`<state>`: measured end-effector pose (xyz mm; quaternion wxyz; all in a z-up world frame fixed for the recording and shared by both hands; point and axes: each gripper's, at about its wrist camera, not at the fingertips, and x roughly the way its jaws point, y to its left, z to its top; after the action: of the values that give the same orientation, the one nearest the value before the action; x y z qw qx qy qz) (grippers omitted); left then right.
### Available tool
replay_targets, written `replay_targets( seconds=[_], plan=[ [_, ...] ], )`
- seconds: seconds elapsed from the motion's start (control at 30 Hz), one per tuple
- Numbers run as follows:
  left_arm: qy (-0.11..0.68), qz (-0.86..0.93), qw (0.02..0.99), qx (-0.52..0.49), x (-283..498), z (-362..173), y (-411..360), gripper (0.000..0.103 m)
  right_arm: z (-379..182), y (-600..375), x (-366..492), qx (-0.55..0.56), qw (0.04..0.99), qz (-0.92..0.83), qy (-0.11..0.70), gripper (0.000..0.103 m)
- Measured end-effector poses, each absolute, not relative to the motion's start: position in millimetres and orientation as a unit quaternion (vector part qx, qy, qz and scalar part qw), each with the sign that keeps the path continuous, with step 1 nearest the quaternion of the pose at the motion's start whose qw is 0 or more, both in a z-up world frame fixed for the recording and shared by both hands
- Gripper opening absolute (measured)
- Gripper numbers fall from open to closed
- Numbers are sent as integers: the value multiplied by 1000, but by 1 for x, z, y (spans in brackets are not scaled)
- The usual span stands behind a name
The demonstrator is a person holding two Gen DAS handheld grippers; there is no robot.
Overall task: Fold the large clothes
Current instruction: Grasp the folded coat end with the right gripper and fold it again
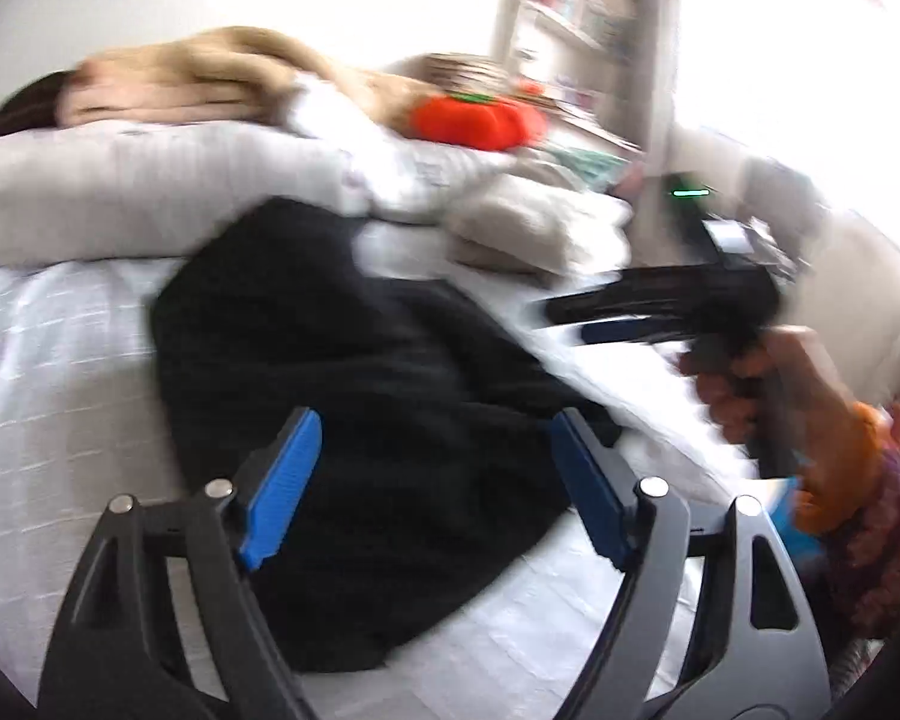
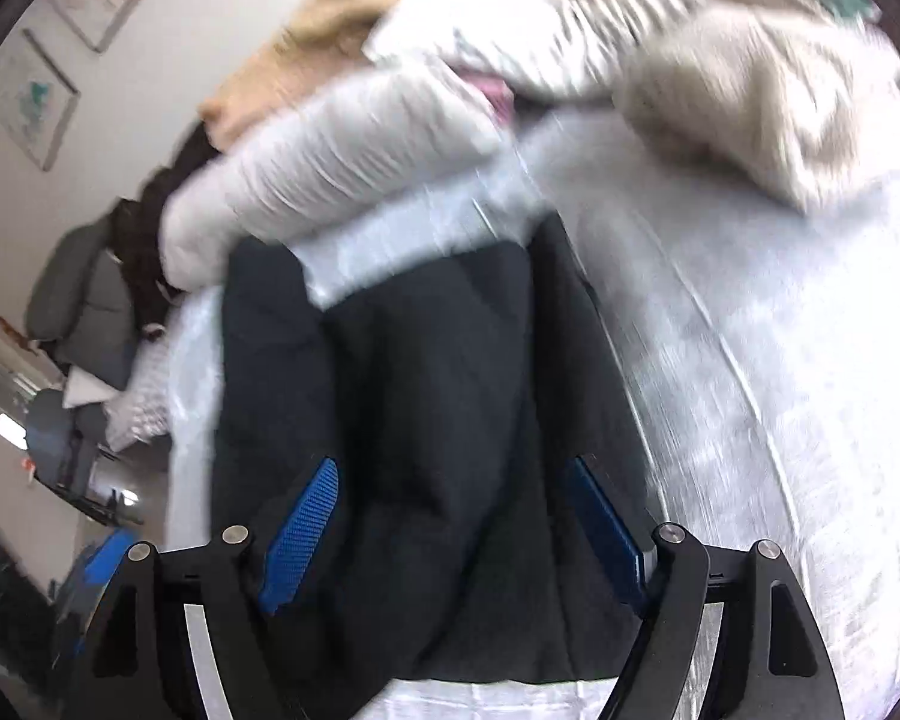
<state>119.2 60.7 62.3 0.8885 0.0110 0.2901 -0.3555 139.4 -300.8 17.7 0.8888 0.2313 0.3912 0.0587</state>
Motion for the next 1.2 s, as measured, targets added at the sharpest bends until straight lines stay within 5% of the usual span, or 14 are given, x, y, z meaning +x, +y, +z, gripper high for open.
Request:
replay_targets(
  seconds=[0.33, 0.37, 0.4, 0.5, 0.63, 0.73, 0.9, 1.1, 1.2],
  plan=[
    [348, -200, 915, -32, 184, 4, 99, 80, 12, -205, 237, 178, 858, 152, 456, 80],
    [351, -195, 915, -37, 194, 3, 99, 80, 7, -198, 245, 180, 857, 156, 457, 70],
    [351, -186, 917, -43, 197, 2, 101, 80, 3, -192, 251, 185, 856, 164, 454, 23],
    [345, -134, 928, -46, 204, 5, 108, 76, 11, -183, 249, 189, 865, 176, 429, 11],
    [327, -118, 937, -43, 215, 15, 104, 41, 52, -184, 216, 154, 898, 186, 367, 9],
    [325, -150, 933, -42, 217, 19, 86, 26, 70, -228, 191, 183, 905, 163, 347, 8],
    [346, -230, 910, -4, 212, 2, 24, 25, 23, -315, 176, 238, 890, 62, 384, 11],
    [360, -210, 908, 51, 210, -17, 1, 22, -43, -333, 180, 217, 871, 3, 441, 51],
    [394, -195, 897, 37, 224, -13, 19, 44, -30, -332, 174, 201, 876, -6, 439, 75]
  ],
)
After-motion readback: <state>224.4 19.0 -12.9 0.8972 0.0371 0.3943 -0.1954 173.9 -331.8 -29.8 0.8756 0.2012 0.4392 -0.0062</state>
